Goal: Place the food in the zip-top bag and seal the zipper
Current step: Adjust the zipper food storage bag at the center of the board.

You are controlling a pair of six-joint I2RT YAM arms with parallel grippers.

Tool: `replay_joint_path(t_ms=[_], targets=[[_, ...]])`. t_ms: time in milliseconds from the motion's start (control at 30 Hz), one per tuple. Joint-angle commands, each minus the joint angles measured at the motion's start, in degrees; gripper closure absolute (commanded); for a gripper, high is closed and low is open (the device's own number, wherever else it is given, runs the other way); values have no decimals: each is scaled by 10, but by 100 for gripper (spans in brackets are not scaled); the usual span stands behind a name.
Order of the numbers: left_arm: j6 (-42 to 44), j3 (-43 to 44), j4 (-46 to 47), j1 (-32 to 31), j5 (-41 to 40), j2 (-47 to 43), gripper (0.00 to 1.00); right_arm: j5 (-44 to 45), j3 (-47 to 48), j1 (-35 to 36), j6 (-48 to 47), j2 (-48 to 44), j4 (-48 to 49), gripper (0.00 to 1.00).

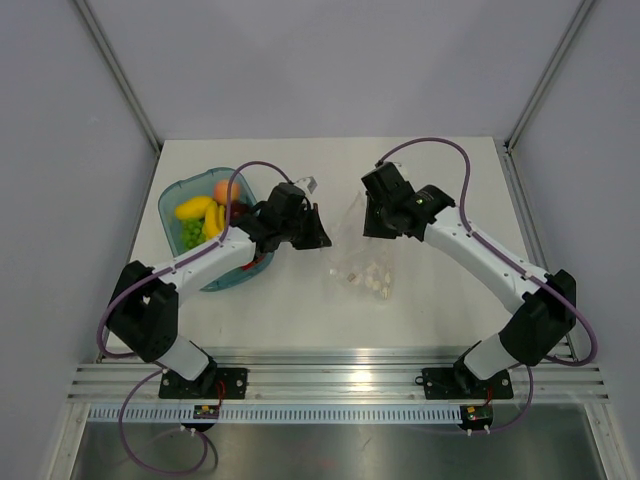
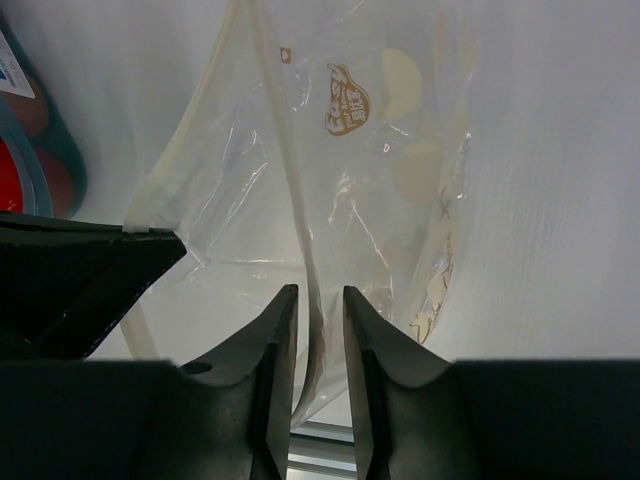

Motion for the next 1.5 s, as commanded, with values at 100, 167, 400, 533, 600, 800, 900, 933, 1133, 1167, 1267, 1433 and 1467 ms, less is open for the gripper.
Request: replay_joint_path(t_ms=[100, 167, 400, 533, 600, 800, 900, 933, 1133, 1167, 1267, 1433, 1467], targets=[[6, -11, 26, 3, -7, -38, 100, 14, -4, 15, 24, -28, 14, 52], [3, -14, 30, 3, -8, -39, 100, 21, 1, 24, 27, -27, 9, 53], [-3, -21, 33, 3, -12, -41, 100, 47, 10, 46, 43, -30, -1, 86], [-18, -31, 38, 8, -40, -54, 100, 64, 27, 49, 29, -34, 5, 100], [-30, -40, 54, 22, -40, -64, 100, 85, 49, 50, 18, -24, 3, 100], [-55, -64, 130, 81, 45, -77, 100, 97, 112, 50, -30, 66, 0, 100], [-47, -37, 108, 104, 70, -46, 99, 76, 130, 50, -31, 105, 17, 100], [-44, -26, 97, 110, 87, -38, 96, 73, 130, 49, -30, 111, 26, 100], [21, 42, 2, 129, 81, -34, 32, 76, 149, 49, -43, 136, 32, 100], [34, 53, -45, 132, 67, -40, 32, 77, 149, 50, -45, 135, 30, 100], [82, 91, -133, 139, -6, -60, 26, 78, 143, 49, -55, 125, 34, 100], [126, 77, -179, 154, -119, -108, 21, 75, 123, 50, -62, 111, 42, 100], [133, 71, -190, 154, -152, -111, 19, 69, 120, 49, -62, 107, 45, 100]])
